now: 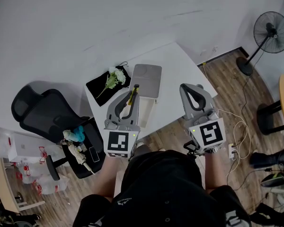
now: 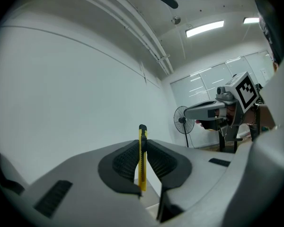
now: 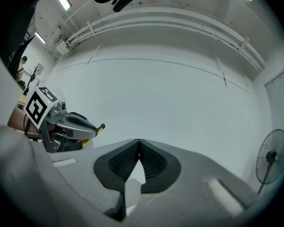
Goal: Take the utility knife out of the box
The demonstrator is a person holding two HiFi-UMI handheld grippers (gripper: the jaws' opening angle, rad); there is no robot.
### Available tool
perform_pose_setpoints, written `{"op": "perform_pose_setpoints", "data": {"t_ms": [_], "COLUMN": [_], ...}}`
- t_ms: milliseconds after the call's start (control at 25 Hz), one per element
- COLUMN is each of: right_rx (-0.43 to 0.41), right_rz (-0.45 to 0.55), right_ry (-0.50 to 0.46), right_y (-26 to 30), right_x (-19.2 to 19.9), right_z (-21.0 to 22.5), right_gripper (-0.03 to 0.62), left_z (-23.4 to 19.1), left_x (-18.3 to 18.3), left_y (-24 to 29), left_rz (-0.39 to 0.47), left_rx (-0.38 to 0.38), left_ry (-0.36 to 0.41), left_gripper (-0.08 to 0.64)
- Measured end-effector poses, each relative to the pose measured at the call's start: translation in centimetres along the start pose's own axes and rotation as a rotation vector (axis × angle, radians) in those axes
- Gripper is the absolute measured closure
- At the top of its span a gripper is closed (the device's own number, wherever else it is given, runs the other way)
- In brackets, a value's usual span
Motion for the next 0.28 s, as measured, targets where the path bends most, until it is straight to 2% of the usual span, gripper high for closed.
{"op": "perform_pose_setpoints", "data": {"t_ms": [280], "right_rx": [0.001], "right_rz": [-0.003], "right_ry": [-0.001], "right_y": [0.17], "right_x": [0.11], "right_z": [-0.22], "right_gripper": [0.588], "left_z": [-0.3], "left_x": [0.29], "left_y": [-0.12], "left_rz": [-0.002], "left_rx": [-0.002], "left_ry": [-0.003], "left_gripper": [0.509]}}
Point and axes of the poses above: the fingertips, and each gripper's own axes: y forward along the fingers, z to its right, x out of its underside, the point moved 4 cm from there along -y, backward along the fingers, and after that the axes turned 4 degrees about -z, right-handed, at the moved point
